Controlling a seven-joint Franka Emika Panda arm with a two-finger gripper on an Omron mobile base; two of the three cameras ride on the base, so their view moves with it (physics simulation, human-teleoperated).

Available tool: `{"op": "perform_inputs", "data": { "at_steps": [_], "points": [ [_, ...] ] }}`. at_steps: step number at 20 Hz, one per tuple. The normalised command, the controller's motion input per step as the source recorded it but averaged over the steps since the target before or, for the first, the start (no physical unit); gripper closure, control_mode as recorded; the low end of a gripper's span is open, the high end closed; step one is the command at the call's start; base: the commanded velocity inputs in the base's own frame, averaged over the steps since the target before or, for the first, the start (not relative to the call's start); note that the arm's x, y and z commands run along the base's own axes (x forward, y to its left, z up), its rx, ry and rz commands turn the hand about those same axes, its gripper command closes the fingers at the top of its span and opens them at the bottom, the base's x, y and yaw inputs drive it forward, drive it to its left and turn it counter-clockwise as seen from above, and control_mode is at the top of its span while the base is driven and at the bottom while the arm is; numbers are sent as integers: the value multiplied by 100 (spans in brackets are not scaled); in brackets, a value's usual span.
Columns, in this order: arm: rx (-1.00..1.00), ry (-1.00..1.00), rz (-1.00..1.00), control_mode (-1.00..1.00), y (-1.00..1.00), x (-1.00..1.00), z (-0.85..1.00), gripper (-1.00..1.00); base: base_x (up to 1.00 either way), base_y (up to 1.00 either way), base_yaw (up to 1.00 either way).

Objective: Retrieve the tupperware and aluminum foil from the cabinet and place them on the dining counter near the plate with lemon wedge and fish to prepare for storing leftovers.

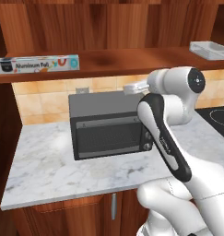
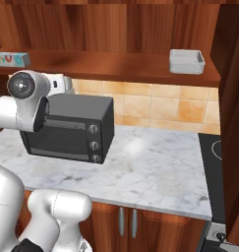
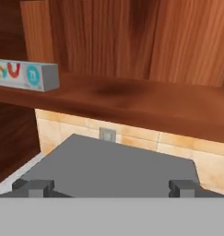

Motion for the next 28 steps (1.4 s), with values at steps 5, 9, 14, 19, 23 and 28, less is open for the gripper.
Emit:
{"op": "perform_inputs", "data": {
  "at_steps": [5,9,14,19,23,28],
  "points": [
    [0,1,18,-100,54,13,24,-100,0,0,0],
    [0,0,18,-100,61,14,14,-100,0,0,0],
    [-3,1,17,-100,52,18,6,-100,0,0,0],
    [-4,3,6,-100,25,37,11,-100,0,0,0],
    [0,7,0,-100,1,43,11,-100,0,0,0],
    [0,8,0,-100,0,43,3,-100,0,0,0]
  ]
}}
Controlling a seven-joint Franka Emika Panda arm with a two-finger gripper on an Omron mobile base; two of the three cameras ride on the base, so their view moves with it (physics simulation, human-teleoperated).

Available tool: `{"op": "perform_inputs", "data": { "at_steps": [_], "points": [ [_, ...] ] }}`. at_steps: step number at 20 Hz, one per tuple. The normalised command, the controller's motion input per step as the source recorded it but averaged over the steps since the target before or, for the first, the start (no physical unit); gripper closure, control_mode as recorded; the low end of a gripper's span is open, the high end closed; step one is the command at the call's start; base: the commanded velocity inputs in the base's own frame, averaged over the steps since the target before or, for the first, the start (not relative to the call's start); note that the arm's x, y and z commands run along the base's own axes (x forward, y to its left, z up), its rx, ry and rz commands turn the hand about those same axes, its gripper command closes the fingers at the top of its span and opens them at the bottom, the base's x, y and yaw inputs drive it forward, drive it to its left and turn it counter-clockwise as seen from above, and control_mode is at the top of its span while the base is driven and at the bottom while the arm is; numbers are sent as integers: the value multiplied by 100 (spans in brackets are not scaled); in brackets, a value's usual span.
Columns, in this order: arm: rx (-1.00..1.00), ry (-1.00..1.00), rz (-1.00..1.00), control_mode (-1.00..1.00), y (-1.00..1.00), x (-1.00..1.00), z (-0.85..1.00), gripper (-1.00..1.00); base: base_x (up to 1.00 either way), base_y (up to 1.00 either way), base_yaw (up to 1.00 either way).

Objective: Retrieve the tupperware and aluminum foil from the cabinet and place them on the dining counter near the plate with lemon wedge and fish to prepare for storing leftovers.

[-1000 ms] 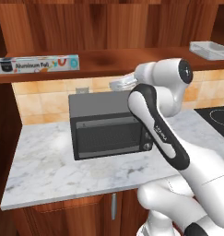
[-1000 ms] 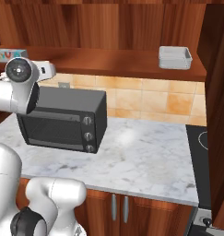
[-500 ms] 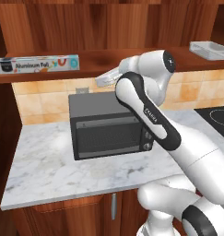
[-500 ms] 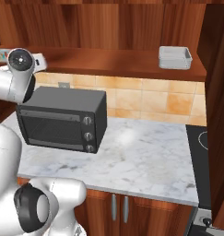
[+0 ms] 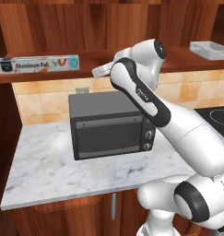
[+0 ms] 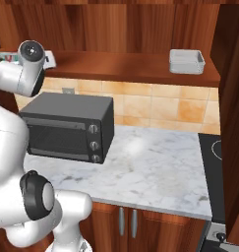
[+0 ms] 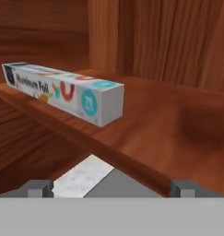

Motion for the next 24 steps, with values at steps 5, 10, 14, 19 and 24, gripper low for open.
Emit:
{"op": "perform_inputs", "data": {
  "at_steps": [5,10,14,19,24],
  "points": [
    [0,3,0,-100,15,33,0,-100,0,0,0],
    [-1,0,2,-100,29,33,0,-100,0,0,0],
    [-2,3,4,-100,31,39,0,-100,0,0,0],
    [-4,7,4,-100,29,44,0,-100,0,0,0],
    [-2,9,4,-100,20,42,0,-100,0,0,0]
  ]
}}
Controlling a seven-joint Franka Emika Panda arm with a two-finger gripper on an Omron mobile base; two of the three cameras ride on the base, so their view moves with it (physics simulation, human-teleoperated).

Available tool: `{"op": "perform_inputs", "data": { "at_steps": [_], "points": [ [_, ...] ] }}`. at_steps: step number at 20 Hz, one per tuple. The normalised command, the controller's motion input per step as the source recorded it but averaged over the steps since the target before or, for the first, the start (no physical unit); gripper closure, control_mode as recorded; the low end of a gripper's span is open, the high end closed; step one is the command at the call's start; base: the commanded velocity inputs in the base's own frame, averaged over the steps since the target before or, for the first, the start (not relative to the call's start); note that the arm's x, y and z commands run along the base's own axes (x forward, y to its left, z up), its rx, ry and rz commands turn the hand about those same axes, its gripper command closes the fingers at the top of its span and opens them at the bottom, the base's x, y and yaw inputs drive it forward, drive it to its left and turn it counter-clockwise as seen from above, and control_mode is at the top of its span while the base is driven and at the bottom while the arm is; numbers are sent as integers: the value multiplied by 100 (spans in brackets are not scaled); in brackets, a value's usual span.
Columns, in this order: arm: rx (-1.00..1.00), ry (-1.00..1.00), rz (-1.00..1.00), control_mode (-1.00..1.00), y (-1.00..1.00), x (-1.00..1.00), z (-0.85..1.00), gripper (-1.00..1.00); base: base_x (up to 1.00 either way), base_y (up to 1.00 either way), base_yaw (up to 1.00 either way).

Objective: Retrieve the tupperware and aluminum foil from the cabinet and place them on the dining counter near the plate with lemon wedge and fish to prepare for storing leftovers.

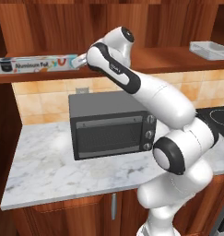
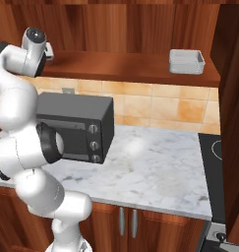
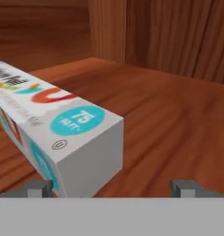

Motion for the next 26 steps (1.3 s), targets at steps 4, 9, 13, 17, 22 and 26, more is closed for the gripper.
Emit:
{"op": "perform_inputs", "data": {
  "at_steps": [4,9,13,17,22,26],
  "points": [
    [-1,1,11,-100,18,36,0,-100,0,0,0],
    [-4,-6,21,-100,27,15,-9,-100,0,0,0],
    [-2,-14,26,-100,22,10,-22,-100,0,0,0],
    [-3,-15,26,-100,24,3,-39,-100,0,0,0],
    [-4,-3,18,-100,34,0,-47,100,0,0,0],
    [-2,0,6,-100,14,-10,-33,100,0,0,0]
  ]
}}
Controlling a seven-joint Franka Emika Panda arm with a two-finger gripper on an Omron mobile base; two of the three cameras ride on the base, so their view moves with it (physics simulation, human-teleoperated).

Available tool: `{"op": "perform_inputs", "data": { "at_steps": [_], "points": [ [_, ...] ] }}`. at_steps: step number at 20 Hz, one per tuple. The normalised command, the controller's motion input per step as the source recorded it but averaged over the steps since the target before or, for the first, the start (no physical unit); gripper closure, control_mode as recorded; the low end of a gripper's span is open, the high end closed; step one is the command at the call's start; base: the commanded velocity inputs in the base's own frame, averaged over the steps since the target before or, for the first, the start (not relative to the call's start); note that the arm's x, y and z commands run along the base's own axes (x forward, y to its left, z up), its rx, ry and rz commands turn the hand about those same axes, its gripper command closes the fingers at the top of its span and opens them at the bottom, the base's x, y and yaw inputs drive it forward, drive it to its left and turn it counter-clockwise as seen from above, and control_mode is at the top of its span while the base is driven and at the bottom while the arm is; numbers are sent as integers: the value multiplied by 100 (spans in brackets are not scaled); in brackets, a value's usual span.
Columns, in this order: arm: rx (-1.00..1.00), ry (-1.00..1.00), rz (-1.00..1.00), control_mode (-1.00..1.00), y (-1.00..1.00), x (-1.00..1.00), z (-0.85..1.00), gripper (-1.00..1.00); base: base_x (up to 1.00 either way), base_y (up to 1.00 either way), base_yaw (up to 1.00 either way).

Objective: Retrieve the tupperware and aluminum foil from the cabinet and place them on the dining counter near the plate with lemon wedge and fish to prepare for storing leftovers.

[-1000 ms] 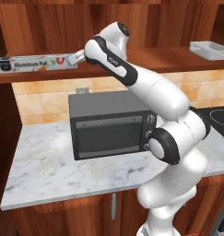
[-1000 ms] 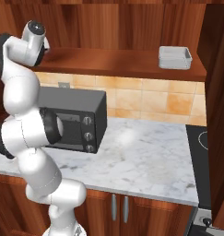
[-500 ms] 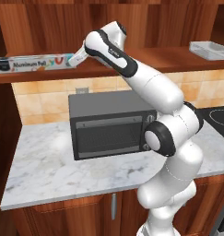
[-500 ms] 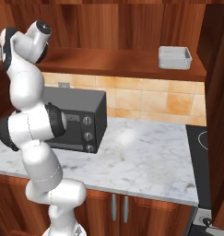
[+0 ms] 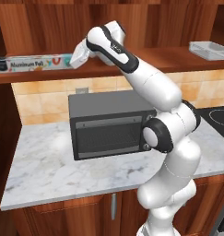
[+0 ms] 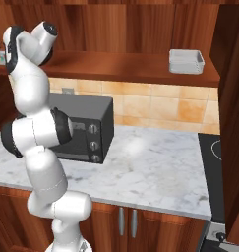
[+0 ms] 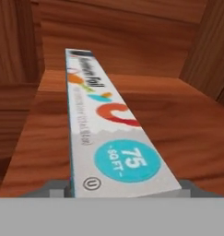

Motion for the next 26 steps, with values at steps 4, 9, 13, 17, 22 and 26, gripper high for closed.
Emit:
{"op": "perform_inputs", "data": {
  "at_steps": [4,9,13,17,22,26],
  "points": [
    [0,-6,0,-100,0,-45,-26,100,0,0,0],
    [0,-13,0,-100,-21,-74,-37,100,0,0,0],
    [4,-29,0,-100,-62,-100,-34,100,0,0,0],
    [11,-31,0,-100,-88,-100,0,100,0,0,0],
    [13,-11,0,-100,-82,-100,0,100,0,0,0],
    [11,0,2,-100,-74,-100,0,100,0,0,0]
  ]
}}
